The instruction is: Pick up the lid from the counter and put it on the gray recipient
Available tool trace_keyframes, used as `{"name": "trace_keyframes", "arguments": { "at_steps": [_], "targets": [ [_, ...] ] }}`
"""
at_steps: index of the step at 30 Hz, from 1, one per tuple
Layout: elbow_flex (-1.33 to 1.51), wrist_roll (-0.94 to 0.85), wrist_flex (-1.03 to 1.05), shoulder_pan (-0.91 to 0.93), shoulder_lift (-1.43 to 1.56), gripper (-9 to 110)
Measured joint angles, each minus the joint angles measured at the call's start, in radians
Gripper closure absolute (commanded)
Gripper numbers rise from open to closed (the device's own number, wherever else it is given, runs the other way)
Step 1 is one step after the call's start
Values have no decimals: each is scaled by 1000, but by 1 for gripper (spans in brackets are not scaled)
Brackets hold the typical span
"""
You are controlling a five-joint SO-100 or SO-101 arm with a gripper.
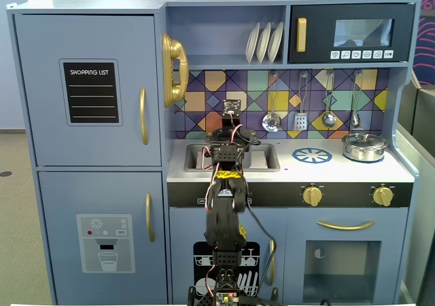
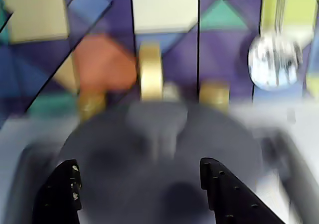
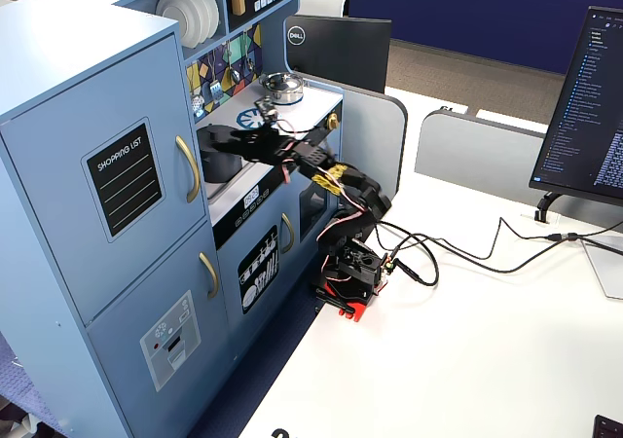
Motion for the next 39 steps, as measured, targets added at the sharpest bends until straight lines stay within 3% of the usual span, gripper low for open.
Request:
{"name": "trace_keyframes", "arguments": {
  "at_steps": [6,11,15,22,25,31,39],
  "targets": [
    [29,94,630,-87,370,101],
    [233,118,882,-77,588,101],
    [483,78,891,-64,632,101],
    [931,63,621,-67,687,101],
    [973,106,655,-86,709,101],
    [976,37,928,-95,747,101],
    [976,43,931,-104,759,100]
  ]
}}
